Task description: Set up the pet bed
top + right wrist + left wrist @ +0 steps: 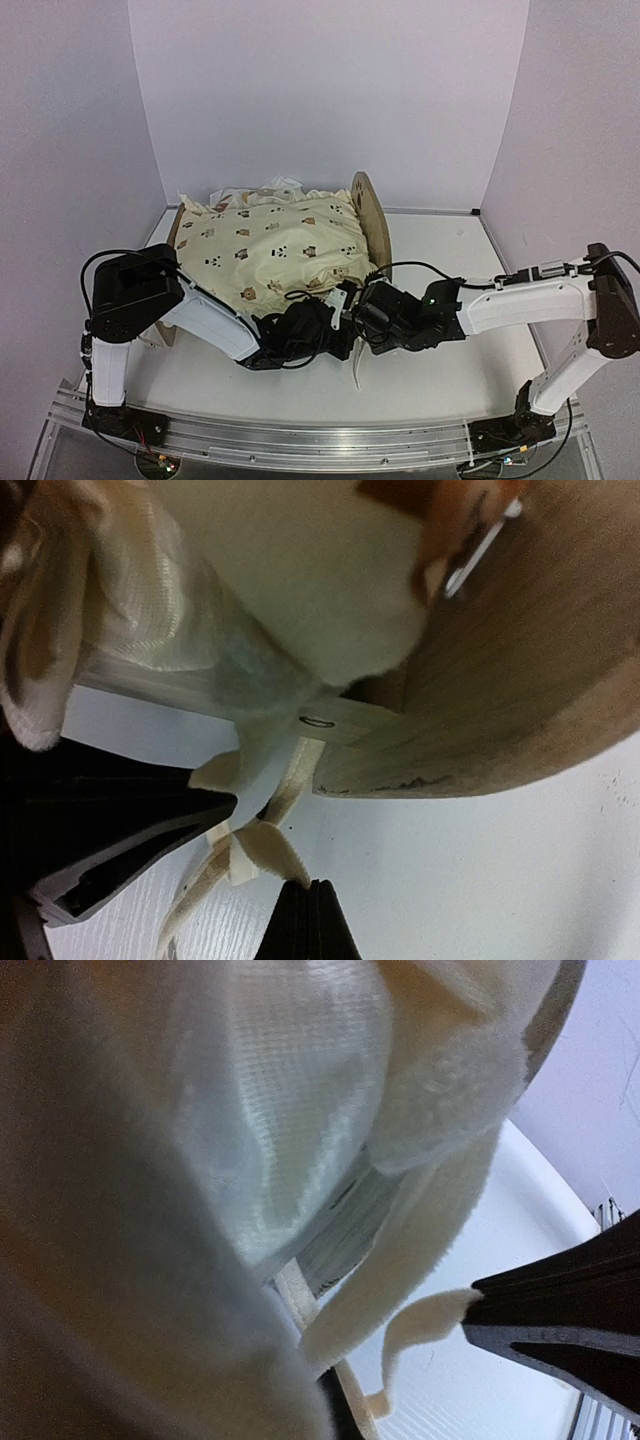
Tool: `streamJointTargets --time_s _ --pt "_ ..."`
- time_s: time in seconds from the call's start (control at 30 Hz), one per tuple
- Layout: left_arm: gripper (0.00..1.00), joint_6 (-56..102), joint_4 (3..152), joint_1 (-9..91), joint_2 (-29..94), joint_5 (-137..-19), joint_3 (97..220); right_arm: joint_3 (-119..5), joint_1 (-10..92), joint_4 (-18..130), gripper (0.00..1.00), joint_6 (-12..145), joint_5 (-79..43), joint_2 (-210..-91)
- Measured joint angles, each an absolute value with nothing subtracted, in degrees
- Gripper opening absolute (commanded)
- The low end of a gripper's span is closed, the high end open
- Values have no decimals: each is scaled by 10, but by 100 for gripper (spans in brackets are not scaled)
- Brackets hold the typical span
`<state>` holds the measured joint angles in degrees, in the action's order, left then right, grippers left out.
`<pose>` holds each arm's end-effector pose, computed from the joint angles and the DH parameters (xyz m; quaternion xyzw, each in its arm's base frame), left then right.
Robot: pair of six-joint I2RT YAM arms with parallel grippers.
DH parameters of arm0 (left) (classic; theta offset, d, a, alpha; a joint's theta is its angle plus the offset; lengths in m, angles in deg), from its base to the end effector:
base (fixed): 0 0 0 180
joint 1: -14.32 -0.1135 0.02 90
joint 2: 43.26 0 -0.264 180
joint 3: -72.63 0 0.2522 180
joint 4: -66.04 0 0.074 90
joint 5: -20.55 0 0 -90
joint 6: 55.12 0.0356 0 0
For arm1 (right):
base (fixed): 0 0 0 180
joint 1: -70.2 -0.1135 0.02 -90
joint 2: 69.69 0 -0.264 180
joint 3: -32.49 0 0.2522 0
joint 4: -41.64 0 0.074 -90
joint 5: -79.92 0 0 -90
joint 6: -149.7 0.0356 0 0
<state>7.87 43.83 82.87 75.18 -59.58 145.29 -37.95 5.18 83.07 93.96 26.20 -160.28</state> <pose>0.1598 -0.3902 0.1213 0.2515 0.7961 -0.3558 0.4200 0.1493 0.2706 0.2003 -0.1706 0.9085 -0.0177 0.3810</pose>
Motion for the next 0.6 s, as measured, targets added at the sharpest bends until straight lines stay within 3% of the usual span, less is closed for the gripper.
streamJointTargets --time_s 0.6 --pt "2 67 476 833 724 -608 1448 -381 83 767 0 893 216 -1638"
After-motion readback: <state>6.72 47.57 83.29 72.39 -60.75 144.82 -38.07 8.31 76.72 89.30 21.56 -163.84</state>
